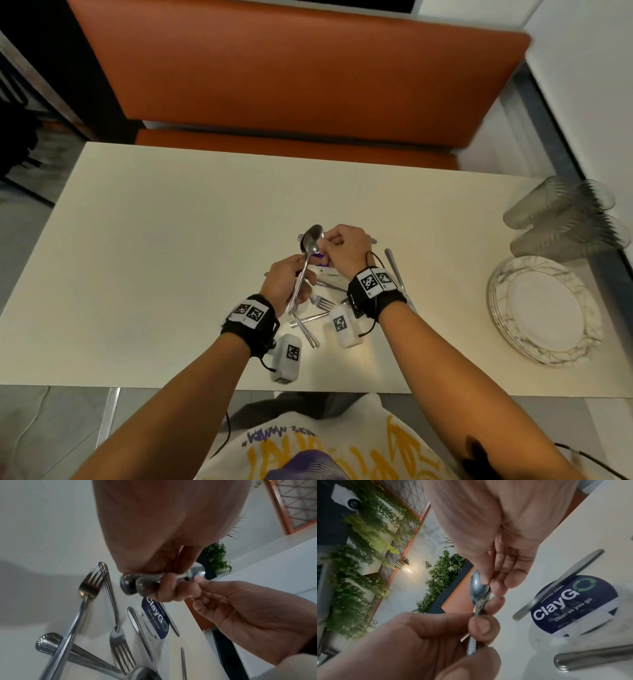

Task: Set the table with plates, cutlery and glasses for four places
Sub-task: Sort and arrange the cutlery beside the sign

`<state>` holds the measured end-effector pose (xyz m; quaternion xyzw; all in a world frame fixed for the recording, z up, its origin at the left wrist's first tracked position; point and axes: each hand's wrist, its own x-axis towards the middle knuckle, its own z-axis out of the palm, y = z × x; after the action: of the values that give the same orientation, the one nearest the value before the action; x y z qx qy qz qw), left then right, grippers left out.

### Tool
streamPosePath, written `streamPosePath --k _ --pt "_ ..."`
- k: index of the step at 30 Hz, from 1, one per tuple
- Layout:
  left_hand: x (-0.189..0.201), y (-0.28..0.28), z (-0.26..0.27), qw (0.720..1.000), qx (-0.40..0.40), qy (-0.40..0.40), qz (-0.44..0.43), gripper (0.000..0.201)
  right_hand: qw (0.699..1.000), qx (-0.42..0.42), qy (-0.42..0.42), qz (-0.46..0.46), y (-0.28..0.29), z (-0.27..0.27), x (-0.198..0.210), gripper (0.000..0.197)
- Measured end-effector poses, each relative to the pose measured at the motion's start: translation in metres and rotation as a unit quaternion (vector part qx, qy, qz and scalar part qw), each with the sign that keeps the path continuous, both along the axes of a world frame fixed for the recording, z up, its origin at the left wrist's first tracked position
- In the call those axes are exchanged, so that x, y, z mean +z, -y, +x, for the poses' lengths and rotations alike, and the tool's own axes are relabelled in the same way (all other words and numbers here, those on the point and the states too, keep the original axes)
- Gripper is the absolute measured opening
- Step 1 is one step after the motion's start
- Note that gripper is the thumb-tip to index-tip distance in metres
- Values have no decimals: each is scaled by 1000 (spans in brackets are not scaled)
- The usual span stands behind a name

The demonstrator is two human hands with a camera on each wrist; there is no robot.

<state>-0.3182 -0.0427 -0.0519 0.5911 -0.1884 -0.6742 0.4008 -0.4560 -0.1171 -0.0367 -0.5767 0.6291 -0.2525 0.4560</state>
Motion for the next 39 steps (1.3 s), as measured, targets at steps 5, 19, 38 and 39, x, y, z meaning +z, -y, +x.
streamPosePath --k 5,19,38,39 --pt "2 2 -1 1000 11 -14 20 37 1000 3 7 9 1 -2 -1 10" --pt "-15 4 -6 998 -32 38 35 26 971 24 -216 102 -35 -75 -42 9" --pt "-17 9 -20 978 -115 168 -44 32 964 20 -257 63 -36 -104 -15 9" --pt "-17 13 -23 978 -115 166 -46 33 967 24 -251 44 -31 -106 -6 10"
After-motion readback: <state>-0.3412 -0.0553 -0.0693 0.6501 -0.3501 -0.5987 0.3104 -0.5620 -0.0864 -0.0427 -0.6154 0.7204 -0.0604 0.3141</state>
